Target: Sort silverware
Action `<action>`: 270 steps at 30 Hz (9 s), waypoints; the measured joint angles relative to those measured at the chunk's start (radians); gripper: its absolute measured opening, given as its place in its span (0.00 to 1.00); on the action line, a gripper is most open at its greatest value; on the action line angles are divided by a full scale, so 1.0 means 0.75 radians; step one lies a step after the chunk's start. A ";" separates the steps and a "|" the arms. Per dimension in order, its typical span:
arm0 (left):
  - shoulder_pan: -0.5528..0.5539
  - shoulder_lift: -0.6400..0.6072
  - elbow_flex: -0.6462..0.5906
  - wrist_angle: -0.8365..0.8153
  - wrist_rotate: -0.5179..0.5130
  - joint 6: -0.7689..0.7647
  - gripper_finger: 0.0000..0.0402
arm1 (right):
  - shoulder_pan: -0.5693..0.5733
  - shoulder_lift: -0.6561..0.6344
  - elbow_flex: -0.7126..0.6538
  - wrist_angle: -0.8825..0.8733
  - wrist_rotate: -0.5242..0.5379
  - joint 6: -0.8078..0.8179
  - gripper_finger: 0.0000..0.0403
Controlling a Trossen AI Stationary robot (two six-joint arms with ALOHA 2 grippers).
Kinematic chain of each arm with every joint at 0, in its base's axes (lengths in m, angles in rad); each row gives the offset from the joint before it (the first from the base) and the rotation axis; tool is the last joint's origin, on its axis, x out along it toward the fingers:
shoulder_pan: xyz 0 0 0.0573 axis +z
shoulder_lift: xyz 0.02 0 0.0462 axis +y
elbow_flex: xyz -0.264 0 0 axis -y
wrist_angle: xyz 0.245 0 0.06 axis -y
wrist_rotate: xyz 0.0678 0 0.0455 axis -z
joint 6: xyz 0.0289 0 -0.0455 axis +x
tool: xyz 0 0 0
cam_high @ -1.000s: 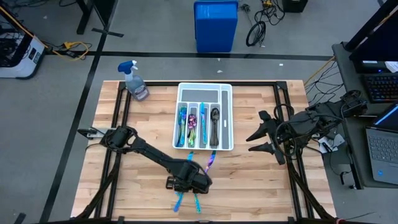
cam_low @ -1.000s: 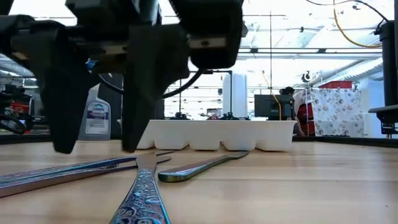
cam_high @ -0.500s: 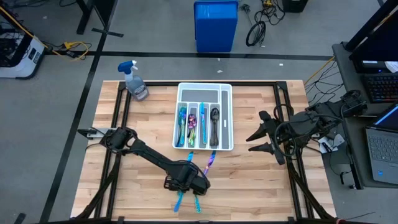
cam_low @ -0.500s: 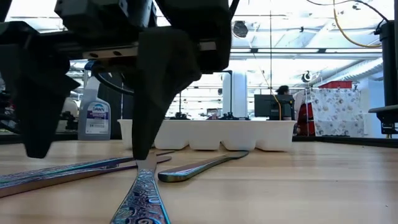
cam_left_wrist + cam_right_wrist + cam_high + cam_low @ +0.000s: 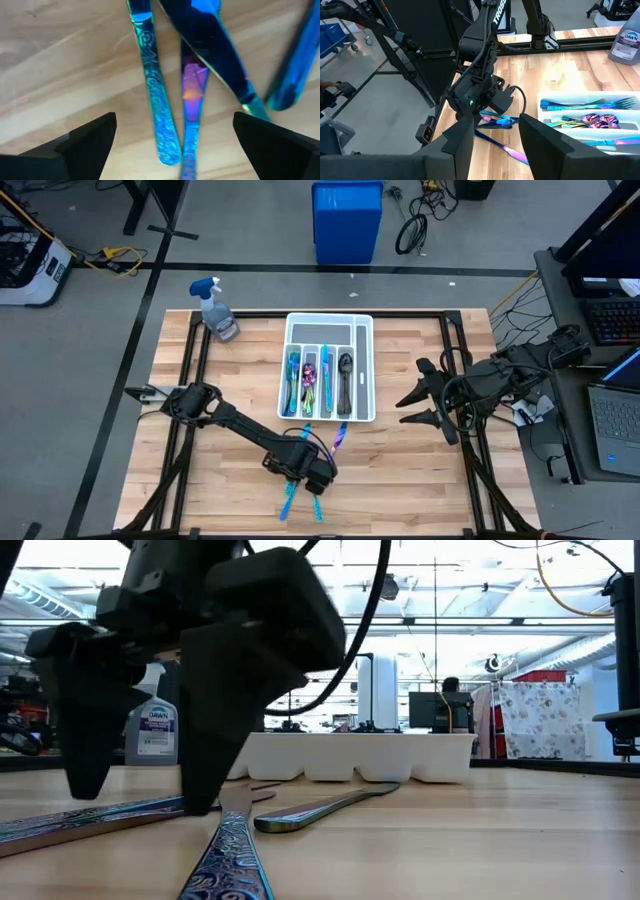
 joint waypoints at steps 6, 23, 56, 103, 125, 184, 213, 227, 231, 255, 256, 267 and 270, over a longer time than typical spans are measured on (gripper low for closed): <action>-0.001 0.000 -0.029 0.007 0.005 0.131 0.96 | 0.000 0.000 0.000 0.001 0.000 0.000 0.35; -0.044 0.000 -0.034 0.033 0.129 0.326 0.69 | 0.000 0.000 0.000 0.000 0.000 0.000 0.35; -0.037 0.033 -0.023 0.029 0.059 0.466 0.06 | -0.068 0.001 0.000 0.001 0.010 -0.015 0.35; 0.081 -0.003 0.058 -0.467 -0.109 0.847 0.52 | -0.105 0.006 0.001 0.002 0.011 0.090 0.35; 0.125 -0.010 -0.033 -0.344 -0.185 1.061 0.20 | -0.130 0.024 0.001 0.025 0.051 0.175 0.35; -0.019 -0.010 0.193 0.004 0.093 0.274 0.55 | -0.127 0.024 0.001 0.017 0.001 0.163 0.35; -0.071 -0.009 -0.043 0.106 0.004 0.183 0.51 | -0.127 0.024 0.001 0.020 -0.006 0.105 0.35; -0.024 0.069 -0.037 0.048 0.117 0.282 0.17 | -0.127 0.024 0.001 0.022 -0.005 0.111 0.35; 0.008 0.073 -0.031 0.021 0.185 0.313 0.09 | -0.127 0.024 0.001 0.022 -0.005 0.114 0.35; 0.020 0.087 0.122 -0.145 0.065 0.362 0.04 | -0.127 0.024 0.001 0.019 0.005 0.105 0.35; 0.022 0.087 0.129 -0.145 0.065 0.360 0.04 | -0.127 0.024 0.001 0.019 0.005 0.105 0.35; 0.021 0.083 0.151 -0.166 0.084 0.360 0.04 | -0.127 0.024 0.001 0.015 0.005 0.080 0.35; 0.022 0.083 0.152 -0.168 0.086 0.362 0.04 | -0.127 0.024 0.001 0.013 0.005 0.079 0.35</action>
